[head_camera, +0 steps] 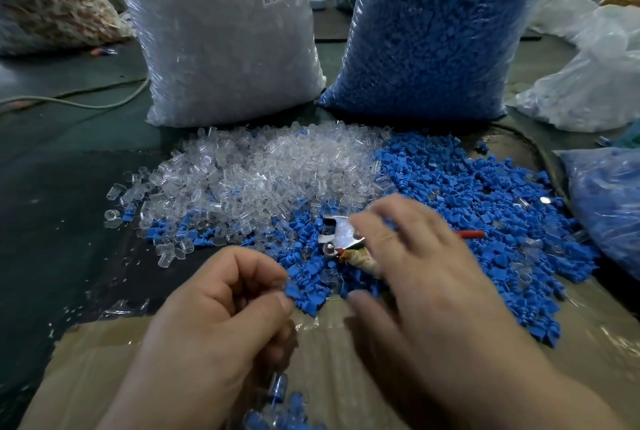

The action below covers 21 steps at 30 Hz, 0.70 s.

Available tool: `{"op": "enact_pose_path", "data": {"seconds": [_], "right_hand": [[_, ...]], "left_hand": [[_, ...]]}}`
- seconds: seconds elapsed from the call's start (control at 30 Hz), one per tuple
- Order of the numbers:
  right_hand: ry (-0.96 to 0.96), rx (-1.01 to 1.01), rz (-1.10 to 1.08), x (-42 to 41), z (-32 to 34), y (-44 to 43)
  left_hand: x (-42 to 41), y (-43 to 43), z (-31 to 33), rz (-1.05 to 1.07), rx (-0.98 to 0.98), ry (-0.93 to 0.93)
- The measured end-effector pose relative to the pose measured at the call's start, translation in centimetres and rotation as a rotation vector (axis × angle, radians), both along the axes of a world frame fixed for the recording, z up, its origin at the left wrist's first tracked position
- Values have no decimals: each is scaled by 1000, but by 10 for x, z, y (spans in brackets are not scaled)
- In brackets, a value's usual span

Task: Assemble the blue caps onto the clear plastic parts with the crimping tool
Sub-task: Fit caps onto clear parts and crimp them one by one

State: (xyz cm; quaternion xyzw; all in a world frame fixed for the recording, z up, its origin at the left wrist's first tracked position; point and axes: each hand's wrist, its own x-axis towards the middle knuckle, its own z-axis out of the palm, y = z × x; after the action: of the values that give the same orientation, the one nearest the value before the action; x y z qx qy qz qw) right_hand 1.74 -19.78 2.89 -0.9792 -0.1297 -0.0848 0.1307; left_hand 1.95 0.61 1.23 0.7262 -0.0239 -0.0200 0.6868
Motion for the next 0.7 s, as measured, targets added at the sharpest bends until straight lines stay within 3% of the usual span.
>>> {"op": "enact_pose_path", "data": {"seconds": [0.13,0.43,0.57,0.7], "right_hand": [[164,-253,-146,12,-3,-24],[162,-307,-152,16,2,-27],[99,-211,-176,18,4,-25],[-19,65,-148,12,11,-24]], "left_hand": [[-2,1,-1,-46,5,29],[0,1,-2,-34,-33,44],[1,2,0,15,-41,48],[0,-1,4,105,-75,46]]}}
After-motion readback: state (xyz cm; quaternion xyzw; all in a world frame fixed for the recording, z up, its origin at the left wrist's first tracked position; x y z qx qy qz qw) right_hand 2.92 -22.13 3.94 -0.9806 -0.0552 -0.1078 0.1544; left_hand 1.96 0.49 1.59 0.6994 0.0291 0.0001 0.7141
